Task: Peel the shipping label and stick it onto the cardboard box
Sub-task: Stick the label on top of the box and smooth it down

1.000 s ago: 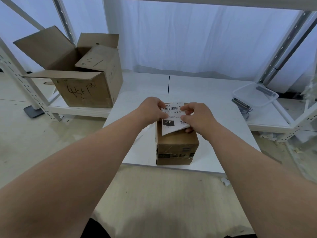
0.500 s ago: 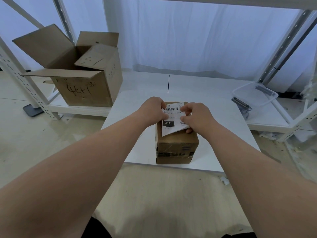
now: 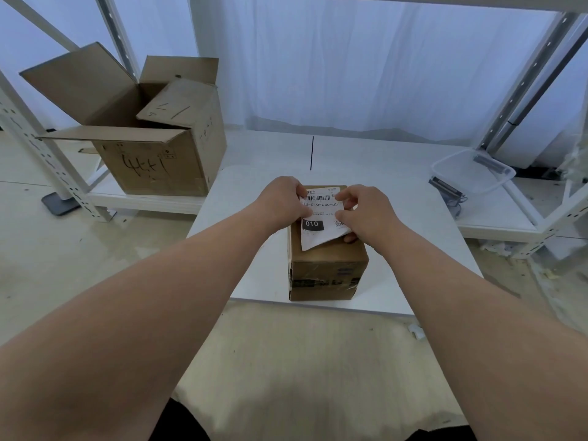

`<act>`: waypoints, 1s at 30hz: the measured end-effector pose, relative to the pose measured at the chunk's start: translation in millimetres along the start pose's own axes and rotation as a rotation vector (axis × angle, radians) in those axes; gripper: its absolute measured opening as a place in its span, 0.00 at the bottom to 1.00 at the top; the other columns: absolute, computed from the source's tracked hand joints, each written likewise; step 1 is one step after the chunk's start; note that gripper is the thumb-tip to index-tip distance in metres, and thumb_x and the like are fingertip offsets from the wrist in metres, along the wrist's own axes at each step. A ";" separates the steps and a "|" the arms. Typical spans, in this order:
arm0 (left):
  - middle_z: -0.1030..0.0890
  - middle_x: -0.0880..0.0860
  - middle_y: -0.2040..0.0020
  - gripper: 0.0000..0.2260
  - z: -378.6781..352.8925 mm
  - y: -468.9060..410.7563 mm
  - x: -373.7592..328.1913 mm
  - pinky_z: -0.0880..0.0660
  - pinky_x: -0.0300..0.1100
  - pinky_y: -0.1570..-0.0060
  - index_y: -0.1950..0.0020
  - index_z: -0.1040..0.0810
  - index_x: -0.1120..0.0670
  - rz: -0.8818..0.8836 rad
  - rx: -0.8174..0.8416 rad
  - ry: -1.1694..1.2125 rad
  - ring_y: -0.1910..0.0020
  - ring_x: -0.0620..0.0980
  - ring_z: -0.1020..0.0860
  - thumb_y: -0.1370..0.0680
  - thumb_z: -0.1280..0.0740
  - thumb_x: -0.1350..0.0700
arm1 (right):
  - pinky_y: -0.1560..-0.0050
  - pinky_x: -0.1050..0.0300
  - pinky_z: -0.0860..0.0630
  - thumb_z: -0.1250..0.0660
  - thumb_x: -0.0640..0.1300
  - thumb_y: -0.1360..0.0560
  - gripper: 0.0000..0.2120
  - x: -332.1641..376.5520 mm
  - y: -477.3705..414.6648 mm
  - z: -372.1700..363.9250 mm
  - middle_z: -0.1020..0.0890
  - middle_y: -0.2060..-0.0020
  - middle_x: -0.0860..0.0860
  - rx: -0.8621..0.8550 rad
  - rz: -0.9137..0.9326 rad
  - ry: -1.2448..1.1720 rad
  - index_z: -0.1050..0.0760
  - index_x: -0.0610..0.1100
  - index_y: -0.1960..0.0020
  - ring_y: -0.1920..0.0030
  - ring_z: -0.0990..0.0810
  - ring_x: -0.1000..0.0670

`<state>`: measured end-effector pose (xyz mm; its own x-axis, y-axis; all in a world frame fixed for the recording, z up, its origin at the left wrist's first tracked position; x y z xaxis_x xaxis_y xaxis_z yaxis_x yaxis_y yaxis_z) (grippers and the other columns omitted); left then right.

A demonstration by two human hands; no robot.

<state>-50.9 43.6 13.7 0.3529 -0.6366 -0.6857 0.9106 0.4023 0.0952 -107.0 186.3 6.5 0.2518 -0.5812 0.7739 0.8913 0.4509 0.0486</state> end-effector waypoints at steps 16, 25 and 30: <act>0.24 0.55 0.39 0.19 -1.5 -0.9 0.1 0.23 0.41 0.49 0.37 0.26 0.58 -0.007 -0.021 -0.066 0.44 0.54 0.23 0.26 0.29 0.59 | 0.81 0.71 0.29 0.34 0.35 0.24 0.13 -2.4 -3.9 -4.1 0.27 0.46 0.45 -0.010 0.045 0.072 0.27 0.40 0.39 0.59 0.23 0.48; 0.26 0.57 0.39 0.23 -8.9 0.0 -1.2 0.23 0.43 0.49 0.39 0.26 0.61 -0.070 -0.094 -0.173 0.46 0.54 0.23 0.28 0.27 0.51 | 0.80 0.71 0.30 0.38 0.37 0.22 0.12 2.3 -2.8 -5.7 0.28 0.44 0.46 0.033 0.127 0.273 0.17 0.46 0.46 0.58 0.26 0.47; 0.28 0.56 0.38 0.21 -10.3 -2.0 5.8 0.24 0.41 0.48 0.38 0.27 0.59 -0.091 -0.113 -0.130 0.47 0.51 0.24 0.27 0.28 0.53 | 0.77 0.69 0.27 0.39 0.35 0.22 0.13 -1.1 -5.7 -7.5 0.29 0.45 0.47 -0.010 0.091 0.289 0.17 0.44 0.47 0.55 0.23 0.42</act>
<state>-52.9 45.9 2.1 0.3020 -0.7501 -0.5883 0.9124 0.4062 -0.0497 -109.6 179.3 0.6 0.4261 -0.7084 0.5626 0.8637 0.5036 -0.0200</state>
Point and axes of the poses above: each hand's wrist, its own y-axis away from the middle knuckle, its own z-axis out of the back of the hand, x = y × z, the point moved 1 cm from there along -y, towards the middle knuckle
